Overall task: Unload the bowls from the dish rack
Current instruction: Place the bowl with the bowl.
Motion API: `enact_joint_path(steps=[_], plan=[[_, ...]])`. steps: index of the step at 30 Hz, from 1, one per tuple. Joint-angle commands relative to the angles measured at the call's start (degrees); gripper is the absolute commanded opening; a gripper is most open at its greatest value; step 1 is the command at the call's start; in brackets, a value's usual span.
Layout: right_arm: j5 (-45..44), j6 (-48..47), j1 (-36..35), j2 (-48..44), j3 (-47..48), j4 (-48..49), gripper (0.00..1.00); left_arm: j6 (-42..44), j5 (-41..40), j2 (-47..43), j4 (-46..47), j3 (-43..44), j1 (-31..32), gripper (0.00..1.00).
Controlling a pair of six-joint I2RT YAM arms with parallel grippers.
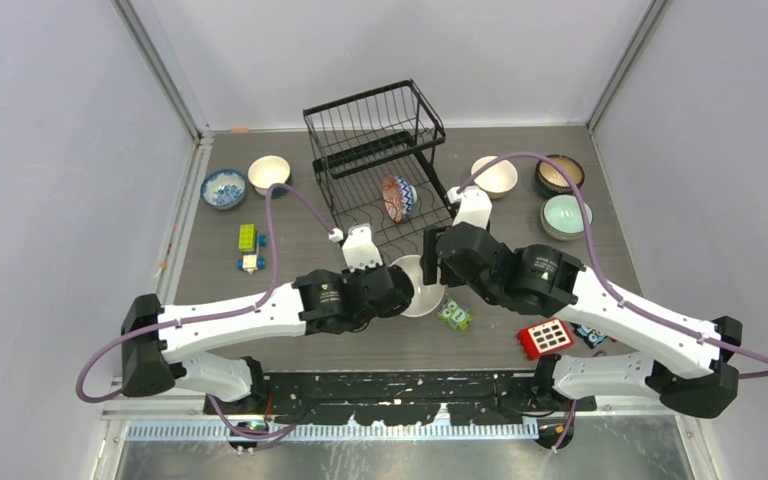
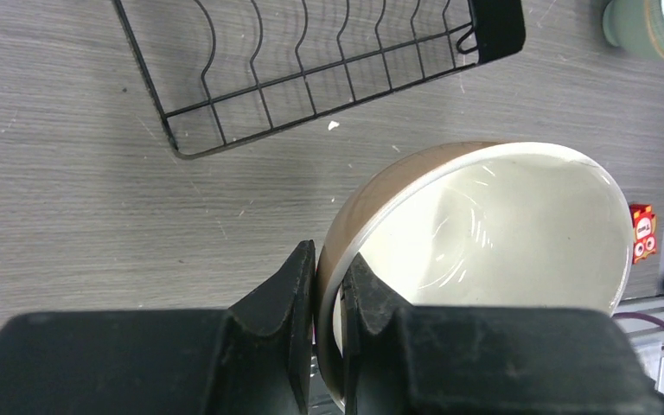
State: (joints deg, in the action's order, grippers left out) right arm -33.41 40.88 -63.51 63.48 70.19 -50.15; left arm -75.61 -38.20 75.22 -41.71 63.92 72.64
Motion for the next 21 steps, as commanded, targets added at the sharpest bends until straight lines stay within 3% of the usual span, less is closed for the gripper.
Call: enact_joint_path(steps=[1,6,12,21], plan=[[3.98,-8.91,0.23,3.31,7.43,-7.57,0.69,-0.65,0.89,-3.49,-1.07,1.29,-0.88,0.00],[11.38,-13.30,0.56,7.30,8.85,-9.81,0.64,2.39,8.44,-3.98,-2.08,1.25,-3.81,0.00],[15.37,-13.33,0.73,9.16,6.99,-6.95,0.61,1.99,8.31,-5.90,-3.47,-0.26,-4.17,0.00],[14.56,-10.45,0.76,12.37,5.49,-3.40,0.51,2.57,7.33,-5.45,-4.44,0.09,-4.35,0.00]])
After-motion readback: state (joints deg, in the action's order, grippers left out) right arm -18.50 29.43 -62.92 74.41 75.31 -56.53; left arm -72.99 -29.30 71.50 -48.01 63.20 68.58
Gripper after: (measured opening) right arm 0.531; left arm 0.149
